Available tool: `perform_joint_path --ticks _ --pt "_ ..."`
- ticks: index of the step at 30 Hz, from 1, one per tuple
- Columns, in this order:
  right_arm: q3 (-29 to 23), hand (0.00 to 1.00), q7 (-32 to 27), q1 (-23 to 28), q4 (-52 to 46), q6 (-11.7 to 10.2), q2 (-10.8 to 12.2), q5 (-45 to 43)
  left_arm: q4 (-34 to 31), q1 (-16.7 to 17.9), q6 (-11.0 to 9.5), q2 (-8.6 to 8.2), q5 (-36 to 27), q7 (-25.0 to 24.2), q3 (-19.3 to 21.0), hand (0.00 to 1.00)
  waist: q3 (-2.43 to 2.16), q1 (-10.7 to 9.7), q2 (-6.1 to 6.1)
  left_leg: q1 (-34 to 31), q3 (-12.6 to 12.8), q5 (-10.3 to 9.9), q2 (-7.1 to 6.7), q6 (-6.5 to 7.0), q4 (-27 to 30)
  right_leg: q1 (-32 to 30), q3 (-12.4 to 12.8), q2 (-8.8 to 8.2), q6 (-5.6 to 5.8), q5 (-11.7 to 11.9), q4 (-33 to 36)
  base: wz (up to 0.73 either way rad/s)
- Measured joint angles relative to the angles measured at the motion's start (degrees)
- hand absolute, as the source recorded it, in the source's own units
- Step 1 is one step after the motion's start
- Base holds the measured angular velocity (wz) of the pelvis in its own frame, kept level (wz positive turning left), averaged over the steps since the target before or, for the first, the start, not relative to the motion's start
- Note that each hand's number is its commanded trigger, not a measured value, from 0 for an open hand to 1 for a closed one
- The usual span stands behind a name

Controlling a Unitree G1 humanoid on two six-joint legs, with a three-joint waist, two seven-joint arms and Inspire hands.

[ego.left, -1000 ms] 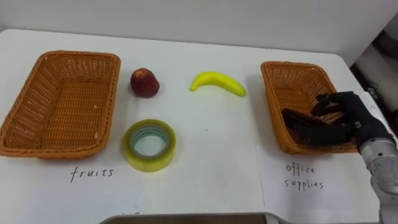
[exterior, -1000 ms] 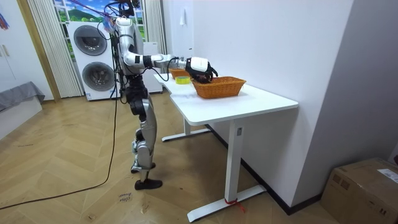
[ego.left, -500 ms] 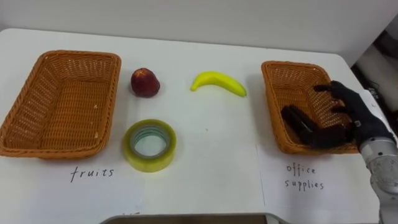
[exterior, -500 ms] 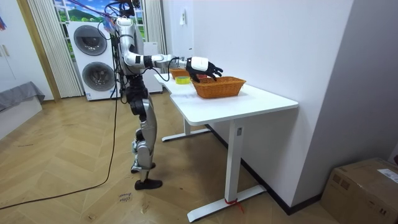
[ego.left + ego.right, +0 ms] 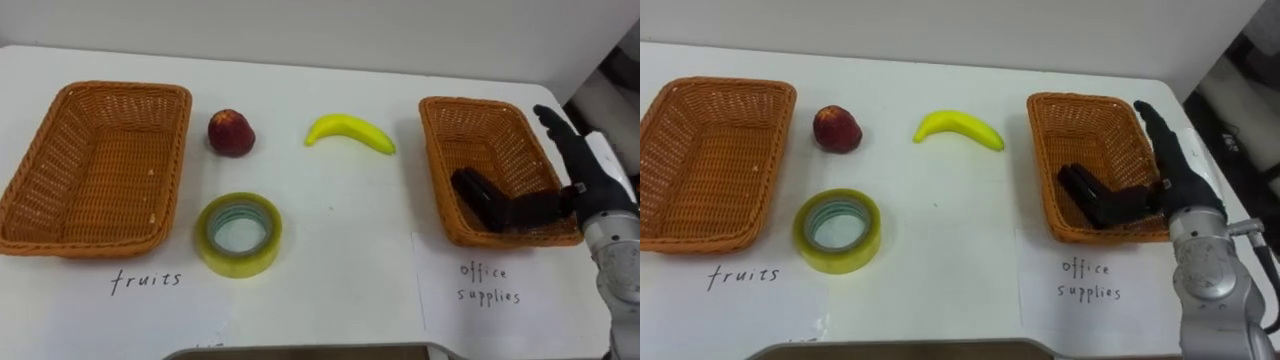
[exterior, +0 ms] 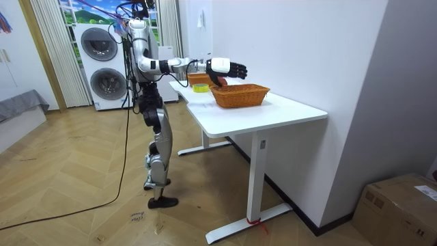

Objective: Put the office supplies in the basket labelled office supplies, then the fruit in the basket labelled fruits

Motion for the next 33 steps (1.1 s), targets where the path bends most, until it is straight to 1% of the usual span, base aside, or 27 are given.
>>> perform_joint_path --ticks 1,4,7,8,10,11,13,15,17,18,21,22,24,26,29,31,32,33 --pt "0.0 0.00 -0.1 -0.4 -0.8 0.0 0.0 0.0 0.0 -0.2 0.0 0.00 0.1 0.0 0.0 0.00 0.00 0.0 0.00 0.0 -0.1 0.0 0.00 0.00 0.0 0.0 0.0 0.04 0.00 0.0 0.0 0.06" --pt "-0.1 0.00 -0.6 -1.6 -5.4 0.1 -0.2 0.5 -2.2 -0.5 0.1 -0.22 0.0 -0.2 0.7 0.00 -0.21 0.0 -0.26 -0.3 -0.5 0.0 -0.04 0.00 0.2 -0.1 -0.1 0.00 0.03 -0.1 0.0 0.07" --pt "0.1 0.00 -0.7 -2.9 -8.7 0.0 -1.3 2.7 -2.5 -0.7 -0.1 -0.26 -0.2 -0.1 0.6 0.00 -0.32 0.3 -0.41 -0.4 -0.5 0.0 -0.06 0.00 0.2 0.0 -0.1 0.04 0.04 -0.1 -0.1 0.00" --pt "0.1 0.00 -1.0 -3.6 -9.6 0.0 -1.5 2.9 -2.2 -0.7 -0.2 -0.27 -0.2 0.0 0.5 0.00 -0.48 0.4 -0.67 -0.3 -0.5 0.0 -0.07 0.00 0.1 0.0 -0.1 0.06 0.05 -0.1 0.0 0.00" --pt "0.1 0.00 -1.2 -4.6 -10.8 -0.1 -1.5 3.9 -1.5 -0.6 -0.3 -0.29 -0.2 0.2 0.4 0.00 -0.38 0.6 -0.54 -0.4 -0.5 0.0 -0.06 0.00 0.1 0.0 -0.1 0.09 0.05 -0.1 0.0 0.00" --pt "0.1 0.00 -1.6 -5.3 -11.0 -0.7 -1.7 4.8 -1.4 -0.5 -0.3 -0.30 -0.2 0.4 0.1 0.00 -0.41 0.6 -0.58 -0.3 -0.6 0.0 -0.05 0.00 0.1 0.0 -0.2 0.09 0.05 -0.1 0.0 0.00" --pt "0.4 0.00 -1.8 -6.0 -11.7 -0.9 -1.9 6.0 -1.5 -0.5 -0.4 -0.42 -0.1 0.6 -0.1 0.00 -0.40 1.1 -0.57 -0.3 -0.6 0.0 -0.03 0.00 0.2 0.1 -0.2 0.09 0.04 -0.1 0.0 0.00" --pt "1.8 0.00 -1.9 -6.8 -12.6 -1.0 -2.1 8.4 -1.5 -1.0 -0.4 -0.50 -0.1 0.7 -0.2 0.00 -0.18 1.9 -0.23 -0.3 -0.5 0.0 0.01 0.00 0.2 0.1 -0.4 0.01 0.00 0.0 0.0 0.00" --pt "3.0 0.00 -1.8 -8.0 -12.6 -1.1 -2.1 10.3 -1.5 -1.4 -0.4 -0.58 -0.1 0.7 -0.2 0.00 0.08 2.1 0.19 -0.3 -0.6 0.0 0.07 0.00 0.1 0.1 -1.0 -0.02 -0.05 0.0 0.0 0.02" --pt "3.5 0.00 -1.8 -8.5 -12.6 -1.1 -2.1 11.2 -1.5 -1.5 -0.4 -0.59 -0.1 0.6 -0.2 0.00 0.11 2.6 0.50 -0.4 -0.7 0.0 0.07 0.00 -0.1 0.1 -1.2 -0.04 -0.05 0.1 0.0 0.04" --pt "4.0 0.00 -1.8 -9.7 -12.6 -1.1 -2.1 11.5 -1.6 -1.5 -0.1 -0.56 0.1 -0.3 -0.1 0.00 -0.03 3.4 1.11 -0.6 -1.2 0.0 0.00 -0.01 -0.2 0.1 -1.8 -0.06 -0.05 0.1 0.0 0.07" --pt "4.2 0.00 -1.8 -9.9 -12.6 -1.1 -2.1 11.4 -1.6 -1.5 -0.1 -0.58 0.2 -0.4 -0.1 0.00 -0.13 3.5 1.04 -0.6 -1.3 0.0 -0.02 -0.01 -0.1 0.1 -1.9 -0.07 -0.05 0.1 0.1 0.12" --pt "5.2 0.00 -1.8 -11.0 -12.6 -1.1 -2.0 11.3 -1.6 -1.5 0.2 -0.51 0.6 -1.2 -0.1 0.00 -0.15 3.9 1.27 -0.7 -1.8 0.0 -0.03 -0.05 0.2 0.2 -2.5 -0.09 -0.04 0.0 0.1 0.09" --pt "6.2 0.00 -1.9 -11.9 -12.6 -1.1 -2.0 11.2 -1.8 -1.7 0.2 -0.52 1.0 -1.3 -0.1 0.00 -0.09 4.8 1.41 -0.8 -1.9 0.0 -0.03 -0.05 0.5 0.0 -2.5 -0.10 -0.04 0.0 0.0 0.02" --pt "8.4 0.00 -1.6 -12.7 -12.6 -1.1 -1.8 11.3 -2.3 -2.1 0.1 -0.62 1.0 -1.4 -0.2 0.00 -0.12 5.2 1.24 -1.1 -2.3 0.0 0.00 -0.06 0.9 0.0 -2.6 -0.14 -0.05 0.0 0.0 0.05" --pt "9.6 0.00 -1.5 -13.3 -12.6 -1.0 -1.8 12.0 -2.4 -2.3 0.1 -0.64 1.0 -1.3 -0.2 0.00 -0.18 5.8 0.99 -1.2 -2.4 0.0 -0.02 -0.06 1.0 0.0 -2.8 -0.18 -0.04 0.0 0.0 0.06" --pt "10.1 0.00 -1.2 -13.8 -12.4 -1.0 -1.8 13.7 -2.4 -2.4 0.1 -0.67 1.0 -1.2 -0.3 0.00 -0.19 6.2 0.79 -1.3 -2.5 0.0 -0.03 -0.06 1.0 0.0 -3.1 -0.22 -0.04 0.0 0.0 0.04" --pt "10.5 0.00 -0.9 -13.9 -12.3 -0.9 -1.8 15.2 -2.4 -2.5 0.1 -0.67 1.2 -1.2 -0.3 0.00 -0.29 6.5 0.50 -1.4 -2.7 0.0 -0.06 -0.07 1.0 0.1 -3.1 -0.26 -0.05 0.0 0.0 0.06"
